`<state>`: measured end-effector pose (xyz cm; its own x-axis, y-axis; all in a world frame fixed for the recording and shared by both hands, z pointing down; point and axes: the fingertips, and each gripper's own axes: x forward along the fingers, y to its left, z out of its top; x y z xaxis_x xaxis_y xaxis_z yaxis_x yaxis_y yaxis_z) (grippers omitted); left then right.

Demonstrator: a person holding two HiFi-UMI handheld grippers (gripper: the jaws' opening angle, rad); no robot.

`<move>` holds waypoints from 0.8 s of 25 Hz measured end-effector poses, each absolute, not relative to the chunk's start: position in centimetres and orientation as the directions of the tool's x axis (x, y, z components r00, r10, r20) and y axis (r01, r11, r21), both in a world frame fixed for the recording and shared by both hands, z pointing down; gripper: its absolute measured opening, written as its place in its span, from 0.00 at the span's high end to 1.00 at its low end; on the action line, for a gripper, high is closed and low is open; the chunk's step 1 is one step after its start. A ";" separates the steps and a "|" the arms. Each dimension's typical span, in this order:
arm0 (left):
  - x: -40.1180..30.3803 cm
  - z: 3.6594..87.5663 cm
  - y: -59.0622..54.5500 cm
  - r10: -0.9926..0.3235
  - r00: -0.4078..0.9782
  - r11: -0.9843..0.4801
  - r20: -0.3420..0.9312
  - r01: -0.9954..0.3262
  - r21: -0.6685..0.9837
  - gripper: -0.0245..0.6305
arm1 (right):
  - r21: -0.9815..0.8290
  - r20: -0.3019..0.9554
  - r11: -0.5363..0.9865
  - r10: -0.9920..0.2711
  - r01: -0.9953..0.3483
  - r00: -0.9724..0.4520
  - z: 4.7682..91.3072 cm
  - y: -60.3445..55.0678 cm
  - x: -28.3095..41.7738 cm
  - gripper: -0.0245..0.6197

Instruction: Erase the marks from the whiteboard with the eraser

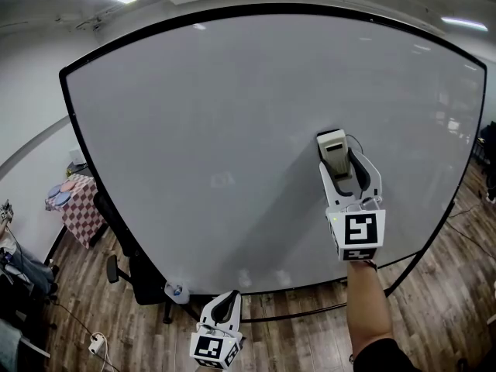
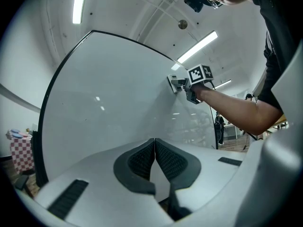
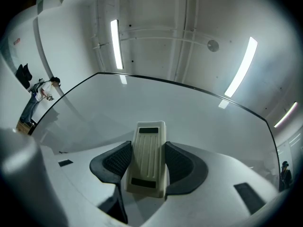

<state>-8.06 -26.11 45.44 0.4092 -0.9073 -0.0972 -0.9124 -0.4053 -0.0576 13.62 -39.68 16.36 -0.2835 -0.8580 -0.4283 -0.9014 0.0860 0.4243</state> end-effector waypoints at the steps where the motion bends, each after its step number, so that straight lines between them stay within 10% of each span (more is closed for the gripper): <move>1: -8.0 45.4 -26.1 -0.907 0.410 -0.407 -0.097 -0.912 -0.058 0.93 | 0.423 -0.427 0.078 -0.861 -0.903 -0.275 16.3 -39.8 14.0 0.58; 20: -6.0 45.9 -25.7 -0.894 0.437 -0.433 -0.098 -0.900 -0.055 0.93 | 0.229 -0.450 -0.170 -0.892 -0.958 0.051 15.3 -41.2 30.3 0.58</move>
<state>-6.03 -25.65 45.90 0.4367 -0.8942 -0.0984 -0.8996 -0.4333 -0.0547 30.29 -41.16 15.34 0.0506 -0.8916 -0.4501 -0.9583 -0.1702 0.2294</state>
